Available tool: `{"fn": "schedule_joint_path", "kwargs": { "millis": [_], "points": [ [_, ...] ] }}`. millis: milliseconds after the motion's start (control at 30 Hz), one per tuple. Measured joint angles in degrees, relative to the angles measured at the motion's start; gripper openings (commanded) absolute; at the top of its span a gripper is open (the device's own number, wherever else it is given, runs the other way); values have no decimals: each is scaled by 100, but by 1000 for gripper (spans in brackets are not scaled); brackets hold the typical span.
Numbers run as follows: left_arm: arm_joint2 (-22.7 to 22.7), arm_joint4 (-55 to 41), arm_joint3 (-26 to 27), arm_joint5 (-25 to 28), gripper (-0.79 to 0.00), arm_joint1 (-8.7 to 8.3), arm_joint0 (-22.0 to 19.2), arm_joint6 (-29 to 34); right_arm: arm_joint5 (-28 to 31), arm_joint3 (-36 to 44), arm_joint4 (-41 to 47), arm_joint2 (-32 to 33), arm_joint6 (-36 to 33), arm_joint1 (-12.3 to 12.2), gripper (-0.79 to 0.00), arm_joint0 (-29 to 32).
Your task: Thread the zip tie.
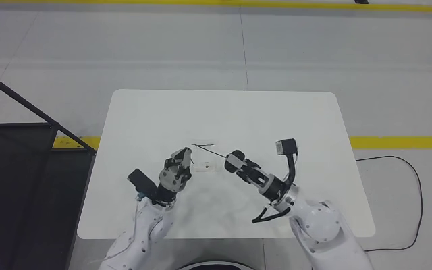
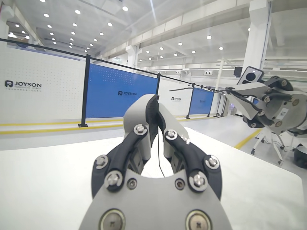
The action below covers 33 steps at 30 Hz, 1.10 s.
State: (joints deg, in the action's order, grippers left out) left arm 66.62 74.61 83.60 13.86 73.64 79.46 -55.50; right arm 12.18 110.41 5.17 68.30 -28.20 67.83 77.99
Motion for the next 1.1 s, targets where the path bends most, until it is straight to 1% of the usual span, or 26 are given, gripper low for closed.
{"fn": "schedule_joint_path", "kwargs": {
  "millis": [167,400,767,1100],
  "points": [
    [-68,42,-125,-228,-785,46,-45,-300,-107,5,60,-13,-122,-2,-785,6],
    [-145,138,-237,-228,-785,77,-109,-327,-362,-32,61,-166,-333,13,-785,-136],
    [-145,138,-238,-226,-785,77,-109,-326,-184,-48,296,-119,-327,19,-785,-79],
    [-145,138,-238,-226,-785,77,-109,-326,-342,-54,284,-136,-340,26,-785,-145]
  ]
}}
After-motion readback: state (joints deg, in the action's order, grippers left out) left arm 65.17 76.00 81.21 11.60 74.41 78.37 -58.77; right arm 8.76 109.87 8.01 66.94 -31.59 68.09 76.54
